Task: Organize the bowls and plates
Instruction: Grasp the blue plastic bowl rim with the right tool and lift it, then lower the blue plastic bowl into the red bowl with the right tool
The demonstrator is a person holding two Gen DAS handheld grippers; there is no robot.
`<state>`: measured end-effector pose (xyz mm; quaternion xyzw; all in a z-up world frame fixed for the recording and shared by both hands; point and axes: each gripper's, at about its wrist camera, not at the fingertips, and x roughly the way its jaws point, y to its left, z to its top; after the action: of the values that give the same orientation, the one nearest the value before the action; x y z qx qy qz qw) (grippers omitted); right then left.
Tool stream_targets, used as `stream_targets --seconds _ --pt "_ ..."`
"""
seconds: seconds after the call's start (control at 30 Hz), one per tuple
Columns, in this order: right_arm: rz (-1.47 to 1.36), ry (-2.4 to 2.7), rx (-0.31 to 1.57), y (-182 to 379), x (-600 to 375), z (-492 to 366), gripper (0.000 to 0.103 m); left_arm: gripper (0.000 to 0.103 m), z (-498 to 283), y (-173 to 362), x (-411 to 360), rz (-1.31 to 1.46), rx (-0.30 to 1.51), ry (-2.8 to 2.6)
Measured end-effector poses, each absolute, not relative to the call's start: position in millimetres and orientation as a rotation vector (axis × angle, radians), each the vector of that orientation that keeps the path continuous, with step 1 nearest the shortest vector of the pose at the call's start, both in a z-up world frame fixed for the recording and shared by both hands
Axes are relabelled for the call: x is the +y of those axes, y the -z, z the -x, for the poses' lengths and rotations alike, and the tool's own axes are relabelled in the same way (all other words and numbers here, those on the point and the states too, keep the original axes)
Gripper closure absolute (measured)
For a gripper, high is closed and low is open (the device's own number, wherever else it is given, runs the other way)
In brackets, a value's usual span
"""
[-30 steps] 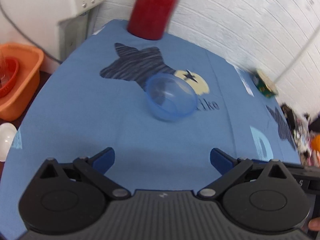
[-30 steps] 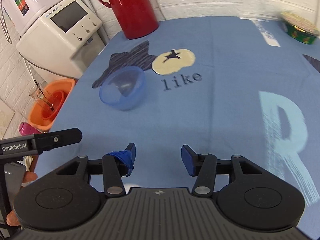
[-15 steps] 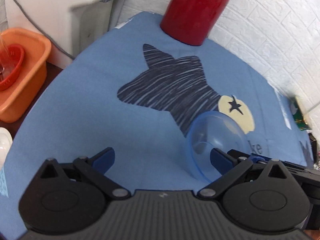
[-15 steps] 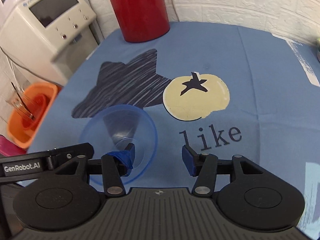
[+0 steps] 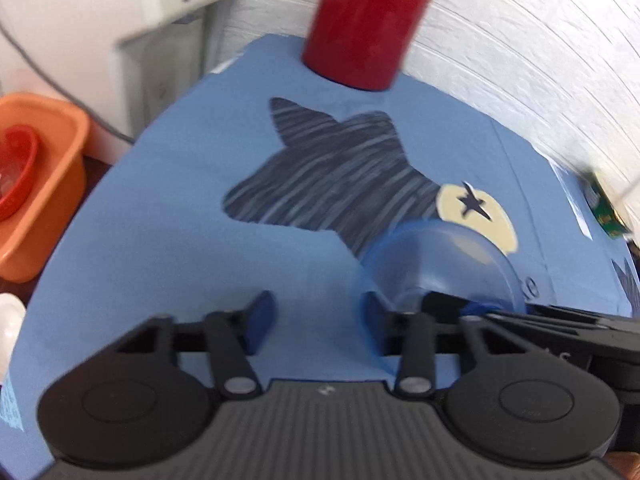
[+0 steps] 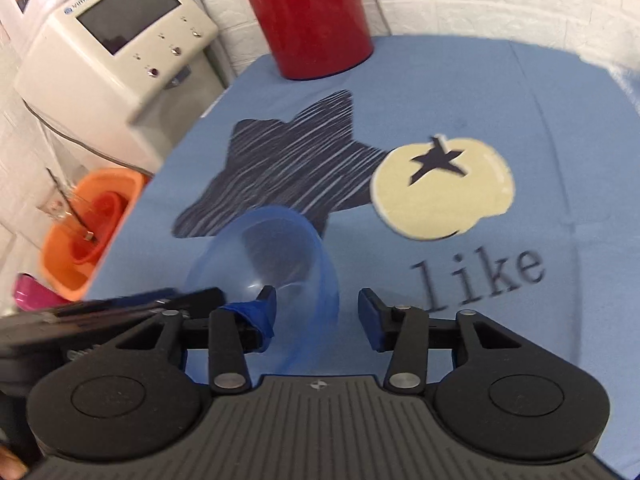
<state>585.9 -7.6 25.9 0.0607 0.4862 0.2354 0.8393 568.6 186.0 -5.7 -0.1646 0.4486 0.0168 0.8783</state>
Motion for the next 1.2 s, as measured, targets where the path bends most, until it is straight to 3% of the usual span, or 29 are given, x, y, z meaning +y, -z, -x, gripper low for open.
stream_targets --seconds 0.07,0.43,0.7,0.93,1.2 --pt "-0.129 -0.51 1.042 -28 -2 -579 0.081 0.103 -567 6 180 0.348 0.954 0.008" --pt "-0.153 -0.488 1.0 -69 -35 -507 0.078 0.103 -499 -36 152 0.388 0.942 0.104" --pt "-0.167 -0.432 0.92 -105 -104 -393 0.076 0.103 -399 -77 88 0.317 0.919 0.234" --pt "-0.214 -0.318 0.925 -92 -168 -302 0.075 0.103 -321 -70 18 0.257 0.953 0.362" --pt "-0.282 -0.291 0.96 -66 -194 -268 0.075 0.103 -281 -50 -17 0.185 0.999 0.385"
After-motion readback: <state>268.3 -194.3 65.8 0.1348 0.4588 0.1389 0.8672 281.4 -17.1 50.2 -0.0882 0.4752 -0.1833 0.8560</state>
